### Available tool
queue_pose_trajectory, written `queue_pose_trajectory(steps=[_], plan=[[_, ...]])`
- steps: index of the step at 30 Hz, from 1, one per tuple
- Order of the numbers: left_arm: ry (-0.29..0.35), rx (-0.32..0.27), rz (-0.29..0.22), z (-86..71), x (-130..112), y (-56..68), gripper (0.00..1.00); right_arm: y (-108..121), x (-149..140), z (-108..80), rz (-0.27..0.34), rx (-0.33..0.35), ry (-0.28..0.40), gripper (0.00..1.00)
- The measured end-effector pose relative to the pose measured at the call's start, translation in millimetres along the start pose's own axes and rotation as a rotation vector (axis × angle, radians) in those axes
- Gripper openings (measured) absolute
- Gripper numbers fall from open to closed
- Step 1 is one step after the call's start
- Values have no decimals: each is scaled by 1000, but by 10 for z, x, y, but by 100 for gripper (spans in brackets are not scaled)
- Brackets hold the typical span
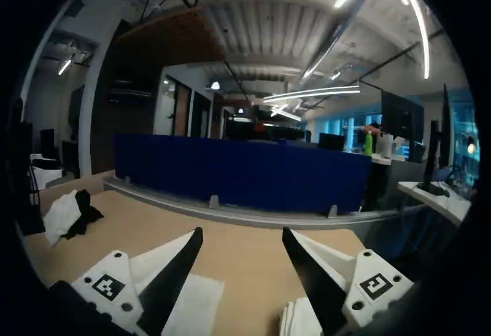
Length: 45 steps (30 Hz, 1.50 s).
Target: Fold towel
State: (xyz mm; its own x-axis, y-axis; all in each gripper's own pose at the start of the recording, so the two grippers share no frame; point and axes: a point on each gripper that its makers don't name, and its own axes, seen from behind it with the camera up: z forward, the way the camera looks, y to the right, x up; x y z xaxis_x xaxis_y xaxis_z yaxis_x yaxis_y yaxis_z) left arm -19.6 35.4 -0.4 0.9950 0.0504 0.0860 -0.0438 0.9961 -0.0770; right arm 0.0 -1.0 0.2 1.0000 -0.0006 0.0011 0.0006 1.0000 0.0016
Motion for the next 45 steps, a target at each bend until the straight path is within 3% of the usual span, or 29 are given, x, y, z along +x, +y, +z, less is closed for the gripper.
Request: queue_pose_trajectory(steps=[11,24,36,45], plan=[[-76,-108,36,4,-131,150,97,-332,-115,40,-40,89,-73,100],[-274,-369,60,-48,-680,695,97,-654,-743,29,-125,245,-278,100],[-457,-532,80,-221,-1468,1143,97,-851,-1583,-122,-168,338,-461,100],[-625,-579,65,-422,-2226,1301,96,-952,-2386,-412,-184,381,-598,100]])
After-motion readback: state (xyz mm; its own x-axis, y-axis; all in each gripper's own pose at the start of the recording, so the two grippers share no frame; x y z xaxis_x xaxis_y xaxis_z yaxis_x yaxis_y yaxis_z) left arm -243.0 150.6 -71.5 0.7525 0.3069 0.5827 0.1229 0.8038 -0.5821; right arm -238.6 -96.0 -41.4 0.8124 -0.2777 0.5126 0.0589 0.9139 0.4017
